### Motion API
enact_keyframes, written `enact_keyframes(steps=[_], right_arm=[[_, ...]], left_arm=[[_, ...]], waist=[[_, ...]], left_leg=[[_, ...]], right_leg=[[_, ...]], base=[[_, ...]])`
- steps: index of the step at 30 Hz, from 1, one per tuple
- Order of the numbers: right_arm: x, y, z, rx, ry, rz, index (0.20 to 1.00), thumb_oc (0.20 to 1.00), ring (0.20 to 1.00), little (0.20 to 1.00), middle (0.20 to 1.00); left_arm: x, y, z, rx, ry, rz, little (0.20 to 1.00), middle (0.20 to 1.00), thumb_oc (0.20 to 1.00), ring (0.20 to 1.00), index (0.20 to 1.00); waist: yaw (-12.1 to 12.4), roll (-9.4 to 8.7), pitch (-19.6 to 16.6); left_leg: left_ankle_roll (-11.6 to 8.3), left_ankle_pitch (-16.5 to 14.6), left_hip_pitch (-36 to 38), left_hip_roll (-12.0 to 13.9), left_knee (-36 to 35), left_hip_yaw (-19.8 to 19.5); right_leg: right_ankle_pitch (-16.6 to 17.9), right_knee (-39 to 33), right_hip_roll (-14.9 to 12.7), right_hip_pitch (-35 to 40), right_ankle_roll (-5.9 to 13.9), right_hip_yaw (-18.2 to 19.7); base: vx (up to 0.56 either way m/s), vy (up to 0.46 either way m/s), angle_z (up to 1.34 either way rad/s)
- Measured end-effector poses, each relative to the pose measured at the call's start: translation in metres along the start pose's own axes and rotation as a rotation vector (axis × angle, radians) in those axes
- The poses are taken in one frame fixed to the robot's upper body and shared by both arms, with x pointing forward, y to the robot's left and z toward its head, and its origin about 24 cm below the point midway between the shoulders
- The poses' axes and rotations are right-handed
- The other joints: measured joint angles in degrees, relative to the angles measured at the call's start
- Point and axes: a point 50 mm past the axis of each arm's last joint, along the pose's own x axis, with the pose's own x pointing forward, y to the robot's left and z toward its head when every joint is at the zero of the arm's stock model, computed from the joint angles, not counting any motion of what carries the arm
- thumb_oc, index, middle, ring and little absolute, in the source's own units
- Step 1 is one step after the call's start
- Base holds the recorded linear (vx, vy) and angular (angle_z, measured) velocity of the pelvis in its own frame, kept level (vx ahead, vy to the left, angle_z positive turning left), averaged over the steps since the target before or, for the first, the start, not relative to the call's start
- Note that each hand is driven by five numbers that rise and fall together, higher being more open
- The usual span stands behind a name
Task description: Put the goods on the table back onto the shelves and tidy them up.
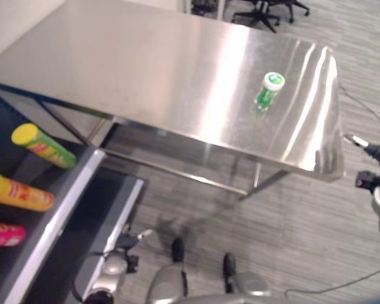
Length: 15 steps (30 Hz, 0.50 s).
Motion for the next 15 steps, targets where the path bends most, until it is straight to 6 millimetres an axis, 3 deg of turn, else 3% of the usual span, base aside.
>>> enact_keyframes(steps=[6, 10, 12, 15], right_arm=[[0.003, 0.001, 0.008, 0.012, -0.033, -0.002, 1.000, 1.000, 1.000, 1.000, 1.000], [0.008, -0.003, 0.018, -0.005, -0.071, 0.007, 1.000, 1.000, 1.000, 1.000, 1.000], [0.008, -0.005, 0.023, -0.018, -0.093, 0.011, 1.000, 1.000, 1.000, 1.000, 1.000], [0.007, -0.004, 0.036, -0.009, -0.160, 0.032, 1.000, 1.000, 1.000, 1.000, 1.000]], left_arm=[[-0.005, 0.004, -0.021, 0.006, 0.076, 0.012, 1.000, 1.000, 1.000, 1.000, 1.000], [-0.010, 0.003, -0.043, -0.012, 0.165, 0.022, 1.000, 1.000, 1.000, 1.000, 1.000], [-0.012, 0.005, -0.046, -0.010, 0.176, 0.029, 1.000, 1.000, 1.000, 1.000, 1.000], [-0.012, 0.008, -0.047, -0.002, 0.176, 0.032, 1.000, 1.000, 1.000, 1.000, 1.000]], waist=[[0.4, -0.07, -0.2], [0.1, 2.14, 0.0], [0.0, 1.99, -0.5], [1.0, 1.63, -0.5]], left_leg=[[0.54, -1.0, 0.4, -0.4, 0.2, 1.0], [2.28, -3.1, 2.7, -1.1, 0.3, 0.9], [3.31, -3.8, 3.0, -2.1, 1.7, 1.0], [4.33, -4.8, 2.6, -3.6, 3.0, -0.4]], right_leg=[[-0.4, 1.7, -0.7, -1.0, 0.45, 0.5], [-3.6, 16.2, -2.3, -5.5, 2.54, 0.7], [-5.3, 22.5, -4.9, -8.1, 2.91, 0.6], [-3.3, 24.0, -10.7, -9.9, 3.91, 1.7]], base=[[0.10, 0.163, -0.10], [0.09, 0.131, -0.01], [0.00, 0.000, 0.14], [0.31, -0.098, 0.09]])
